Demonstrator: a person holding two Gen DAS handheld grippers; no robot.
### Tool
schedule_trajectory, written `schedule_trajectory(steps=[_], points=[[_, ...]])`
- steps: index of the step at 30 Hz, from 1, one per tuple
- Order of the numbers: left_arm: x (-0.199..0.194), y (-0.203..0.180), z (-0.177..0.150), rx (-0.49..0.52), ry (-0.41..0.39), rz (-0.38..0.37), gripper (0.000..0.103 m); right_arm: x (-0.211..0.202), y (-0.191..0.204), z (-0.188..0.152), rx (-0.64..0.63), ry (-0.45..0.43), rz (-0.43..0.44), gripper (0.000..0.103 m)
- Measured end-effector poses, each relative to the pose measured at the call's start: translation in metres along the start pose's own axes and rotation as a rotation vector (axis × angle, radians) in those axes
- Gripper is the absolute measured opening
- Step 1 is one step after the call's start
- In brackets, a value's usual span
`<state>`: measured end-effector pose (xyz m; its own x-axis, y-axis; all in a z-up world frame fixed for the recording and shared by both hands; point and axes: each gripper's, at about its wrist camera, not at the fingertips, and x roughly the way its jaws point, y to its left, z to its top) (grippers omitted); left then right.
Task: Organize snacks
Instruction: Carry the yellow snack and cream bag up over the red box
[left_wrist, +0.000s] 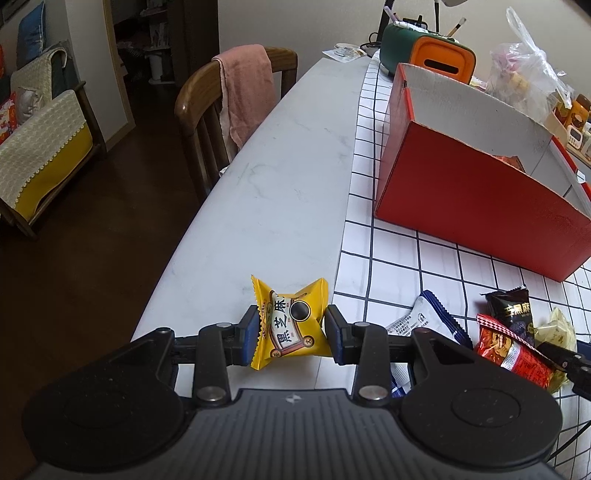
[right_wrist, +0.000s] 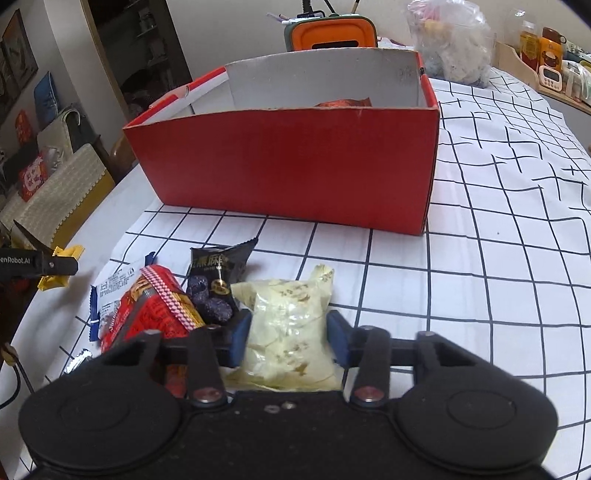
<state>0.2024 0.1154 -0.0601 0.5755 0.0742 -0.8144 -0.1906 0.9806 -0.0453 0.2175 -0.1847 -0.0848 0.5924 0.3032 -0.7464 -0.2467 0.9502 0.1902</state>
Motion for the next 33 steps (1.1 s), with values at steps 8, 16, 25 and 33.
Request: schedule_trajectory(steps=[8,16,25,33], points=[[-0.011,-0.005,-0.002,0.006,-0.015,-0.015,0.036,-0.018,-0.002,-0.005,-0.009,-0.038,0.008,0.034],[-0.044,-0.024,-0.002,0.055,-0.081,-0.040,0.037,-0.058,0.000,-0.002,-0.021,-0.121,0.051,0.033],[-0.078,-0.057,0.016,0.135,-0.183,-0.060,0.037,-0.097,0.006,0.023,-0.072,-0.226,0.040,0.033],[-0.098,-0.091,0.052,0.173,-0.291,-0.062,0.037,-0.105,0.001,0.062,-0.094,-0.303,-0.014,0.033]])
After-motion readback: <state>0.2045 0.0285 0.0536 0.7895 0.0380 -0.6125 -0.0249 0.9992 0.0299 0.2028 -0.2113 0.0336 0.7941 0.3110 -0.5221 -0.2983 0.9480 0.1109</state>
